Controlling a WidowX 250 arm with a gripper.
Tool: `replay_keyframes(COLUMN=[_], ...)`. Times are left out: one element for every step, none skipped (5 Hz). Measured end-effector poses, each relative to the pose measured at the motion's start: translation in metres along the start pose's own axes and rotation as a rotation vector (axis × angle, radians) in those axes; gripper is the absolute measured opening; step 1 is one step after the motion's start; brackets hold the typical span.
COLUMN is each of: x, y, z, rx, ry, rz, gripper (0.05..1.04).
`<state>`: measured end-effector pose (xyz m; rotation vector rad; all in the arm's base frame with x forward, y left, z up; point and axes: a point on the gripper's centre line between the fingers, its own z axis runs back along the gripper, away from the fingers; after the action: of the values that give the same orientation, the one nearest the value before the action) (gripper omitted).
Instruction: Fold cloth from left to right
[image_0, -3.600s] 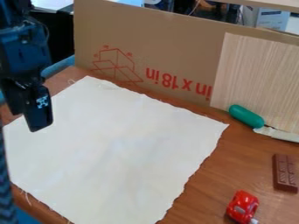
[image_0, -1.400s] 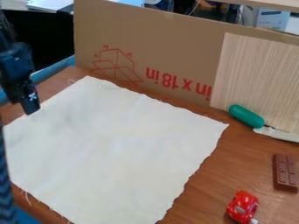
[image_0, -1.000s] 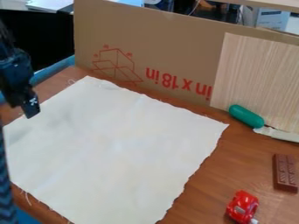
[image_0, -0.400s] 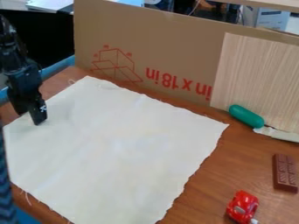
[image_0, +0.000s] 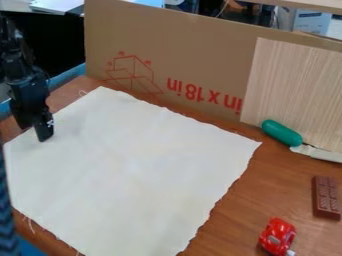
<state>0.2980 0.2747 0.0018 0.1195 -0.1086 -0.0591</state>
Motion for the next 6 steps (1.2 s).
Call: replay_keyframes(x=[0.004, 0.004, 0.004, 0.001, -0.001, -0.007], y=[0.002, 0.004, 0.004, 0.008, 0.01, 0.009], z=[-0.003, -0.005, -0.006, -0.006, -0.007, -0.003], rx=[0.01, 0.018, 0.021, 0.013, 0.006, -0.033], ry=[-0.002, -0.006, -0.005, -0.002, 0.003, -0.003], rz=[0.009, 0.01, 0.004, 0.001, -0.002, 0.003], gripper=[0.681, 0.415, 0.193, 0.07, 0.049, 0.049])
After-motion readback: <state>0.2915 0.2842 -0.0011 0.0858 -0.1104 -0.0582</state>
